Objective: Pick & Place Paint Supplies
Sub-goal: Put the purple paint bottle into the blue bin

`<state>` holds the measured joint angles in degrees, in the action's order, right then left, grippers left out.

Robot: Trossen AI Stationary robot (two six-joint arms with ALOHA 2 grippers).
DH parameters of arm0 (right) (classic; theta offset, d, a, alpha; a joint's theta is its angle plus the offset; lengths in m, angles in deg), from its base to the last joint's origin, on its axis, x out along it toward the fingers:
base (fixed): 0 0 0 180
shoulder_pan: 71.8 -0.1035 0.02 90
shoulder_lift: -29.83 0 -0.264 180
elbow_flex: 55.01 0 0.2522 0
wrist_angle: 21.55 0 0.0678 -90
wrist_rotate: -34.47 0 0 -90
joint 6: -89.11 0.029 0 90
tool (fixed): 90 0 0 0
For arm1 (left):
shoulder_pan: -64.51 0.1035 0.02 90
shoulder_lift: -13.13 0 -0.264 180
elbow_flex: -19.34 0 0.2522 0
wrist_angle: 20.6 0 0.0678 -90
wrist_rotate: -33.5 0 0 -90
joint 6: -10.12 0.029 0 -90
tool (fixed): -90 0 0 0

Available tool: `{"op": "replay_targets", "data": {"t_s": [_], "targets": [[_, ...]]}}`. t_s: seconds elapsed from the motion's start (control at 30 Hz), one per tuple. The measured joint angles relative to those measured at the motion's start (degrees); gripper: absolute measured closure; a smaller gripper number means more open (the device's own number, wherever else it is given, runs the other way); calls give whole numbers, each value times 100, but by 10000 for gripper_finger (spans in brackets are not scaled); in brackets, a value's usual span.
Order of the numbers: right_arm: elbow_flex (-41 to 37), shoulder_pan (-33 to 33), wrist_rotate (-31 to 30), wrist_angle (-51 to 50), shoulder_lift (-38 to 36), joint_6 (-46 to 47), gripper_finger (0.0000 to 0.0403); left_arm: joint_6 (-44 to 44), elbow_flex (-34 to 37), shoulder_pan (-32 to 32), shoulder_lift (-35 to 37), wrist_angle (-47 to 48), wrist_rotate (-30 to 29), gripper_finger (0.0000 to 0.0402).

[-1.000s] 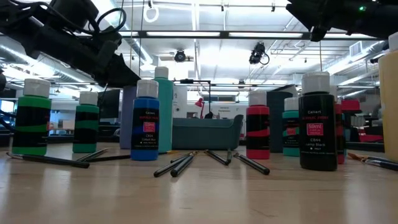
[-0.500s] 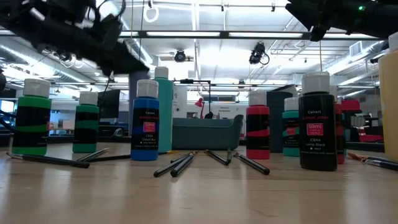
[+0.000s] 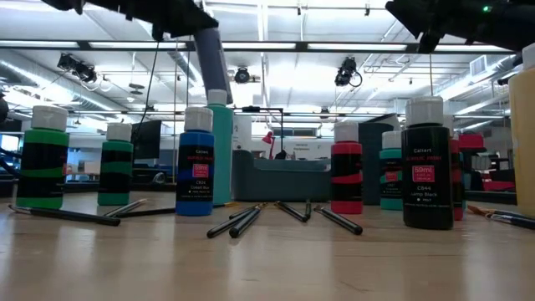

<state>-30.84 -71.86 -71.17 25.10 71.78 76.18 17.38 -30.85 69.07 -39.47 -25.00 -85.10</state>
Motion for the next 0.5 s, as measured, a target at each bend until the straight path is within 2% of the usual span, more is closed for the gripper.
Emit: {"op": "replay_targets", "data": {"t_s": [0.2,0.3,0.5], "targets": [[0,3,-2,60,-2,-72,238,-243,1,227,-419,-304,493,274],[0,4,-33,90,0,-149,238,-419,-5,413,-961,-640,789,274],[0,7,-33,112,0,-142,238,-711,-3,706,-2119,-1022,895,274]]}}
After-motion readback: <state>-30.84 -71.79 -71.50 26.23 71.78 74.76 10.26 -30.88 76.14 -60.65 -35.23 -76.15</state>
